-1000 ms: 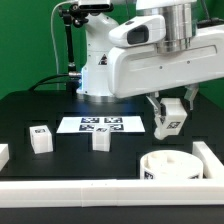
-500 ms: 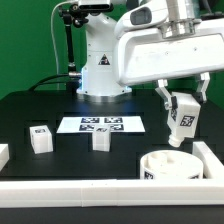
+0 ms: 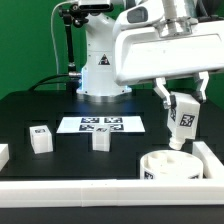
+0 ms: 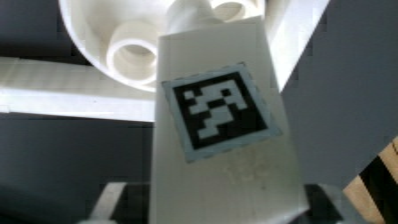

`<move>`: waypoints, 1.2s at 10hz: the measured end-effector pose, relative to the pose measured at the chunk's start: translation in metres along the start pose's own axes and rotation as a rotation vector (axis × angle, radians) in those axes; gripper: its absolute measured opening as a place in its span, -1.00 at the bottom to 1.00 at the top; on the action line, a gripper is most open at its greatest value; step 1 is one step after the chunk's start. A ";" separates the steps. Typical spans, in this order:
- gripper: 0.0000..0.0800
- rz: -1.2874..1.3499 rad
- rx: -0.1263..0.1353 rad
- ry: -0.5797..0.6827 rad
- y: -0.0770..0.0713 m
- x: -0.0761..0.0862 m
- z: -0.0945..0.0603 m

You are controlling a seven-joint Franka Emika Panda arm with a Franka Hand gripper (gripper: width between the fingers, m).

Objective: Assemble stool

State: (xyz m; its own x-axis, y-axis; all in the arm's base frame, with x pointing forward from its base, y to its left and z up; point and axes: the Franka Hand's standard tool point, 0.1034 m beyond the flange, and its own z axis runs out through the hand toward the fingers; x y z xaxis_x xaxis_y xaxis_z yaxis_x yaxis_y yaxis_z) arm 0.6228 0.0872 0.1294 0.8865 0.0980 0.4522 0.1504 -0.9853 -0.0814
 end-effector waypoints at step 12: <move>-0.18 -0.004 0.081 -0.042 -0.022 0.017 0.019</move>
Offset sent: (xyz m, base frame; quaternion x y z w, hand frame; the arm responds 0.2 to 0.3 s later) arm 0.0000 0.0000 0.0000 0.0000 0.0000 0.0000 1.0000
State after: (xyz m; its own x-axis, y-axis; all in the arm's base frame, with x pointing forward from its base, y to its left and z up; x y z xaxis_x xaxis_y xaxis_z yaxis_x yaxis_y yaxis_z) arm 0.6430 0.1131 0.1216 0.9033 0.1092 0.4150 0.1873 -0.9704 -0.1523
